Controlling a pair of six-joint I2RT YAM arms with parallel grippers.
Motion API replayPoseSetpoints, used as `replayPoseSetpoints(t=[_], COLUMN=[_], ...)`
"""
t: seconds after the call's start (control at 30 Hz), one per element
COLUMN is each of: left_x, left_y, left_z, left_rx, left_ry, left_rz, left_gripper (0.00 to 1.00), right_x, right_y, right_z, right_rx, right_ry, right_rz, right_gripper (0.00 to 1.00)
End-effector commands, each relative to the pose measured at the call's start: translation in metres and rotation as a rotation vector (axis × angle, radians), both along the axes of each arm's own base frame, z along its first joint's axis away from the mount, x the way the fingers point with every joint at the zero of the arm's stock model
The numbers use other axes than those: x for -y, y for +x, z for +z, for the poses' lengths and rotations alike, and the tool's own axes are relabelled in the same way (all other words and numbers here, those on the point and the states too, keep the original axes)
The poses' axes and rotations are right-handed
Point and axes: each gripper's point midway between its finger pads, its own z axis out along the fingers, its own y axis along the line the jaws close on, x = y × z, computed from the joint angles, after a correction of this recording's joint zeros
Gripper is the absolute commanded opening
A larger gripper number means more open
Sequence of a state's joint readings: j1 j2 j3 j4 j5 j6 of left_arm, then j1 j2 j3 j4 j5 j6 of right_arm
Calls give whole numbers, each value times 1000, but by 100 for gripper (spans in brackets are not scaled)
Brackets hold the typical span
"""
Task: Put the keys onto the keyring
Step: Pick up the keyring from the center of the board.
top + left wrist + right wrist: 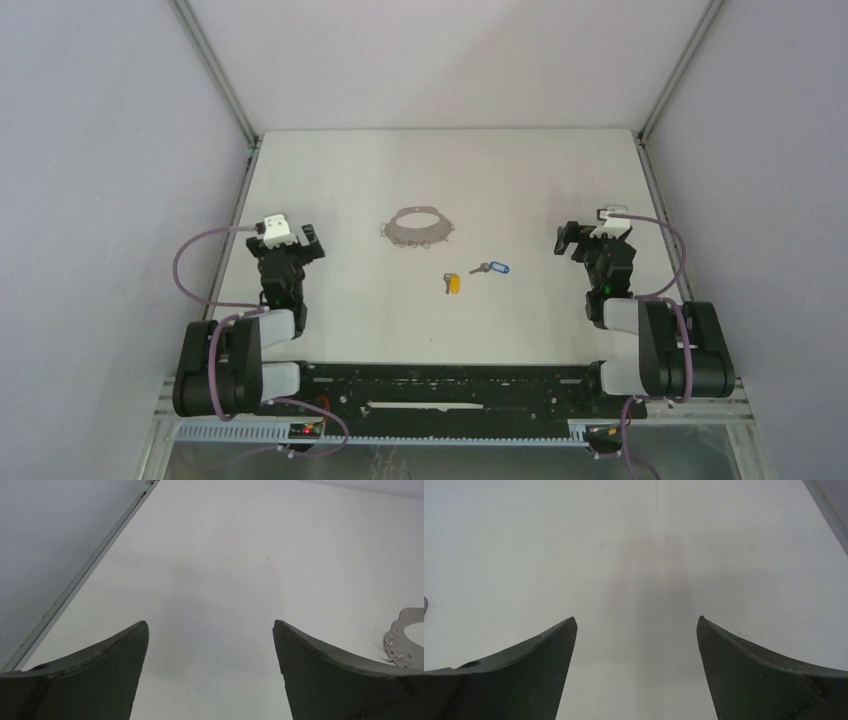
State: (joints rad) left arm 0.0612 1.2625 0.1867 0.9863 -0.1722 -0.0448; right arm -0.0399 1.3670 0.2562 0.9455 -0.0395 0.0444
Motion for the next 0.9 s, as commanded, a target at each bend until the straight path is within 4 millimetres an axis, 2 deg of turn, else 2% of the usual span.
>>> replayPoseSetpoints(t=[0.0,0.17,0.3,0.4,0.5,0.6,0.67,0.73,0.8,0.87], left_x=[-1,4,11,13,18,25,30,34,39,45], left_y=[4,5,6,15,14,7,1,-4,-11,-15], left_z=[17,20,32,49,54,74,85,95,95,94], left_rx=[62,71,60,1,-72,-112,-151,-189,-246,-282], left_ry=[19,29,38,56,89,99,102,106,105,109], left_rz=[-6,-39,-86,-107,-153,-199,-233,-264,-297,-341], left_gripper=[100,100,100,100,100,100,100,100,100,100], right_x=[2,2,20,22,11,-14,-34,-42,-66,-98], right_y=[1,2,0,2,1,-4,-9,-16,-21,-23], right_z=[5,6,12,26,50,88,110,121,133,132], right_rx=[20,23,19,1,3,52,83,65,70,41], right_ry=[12,8,19,3,-17,147,365,567,620,566], right_rz=[-14,-22,-154,-177,-198,-101,-2,63,213,355], right_gripper=[100,100,100,100,100,100,100,100,100,100])
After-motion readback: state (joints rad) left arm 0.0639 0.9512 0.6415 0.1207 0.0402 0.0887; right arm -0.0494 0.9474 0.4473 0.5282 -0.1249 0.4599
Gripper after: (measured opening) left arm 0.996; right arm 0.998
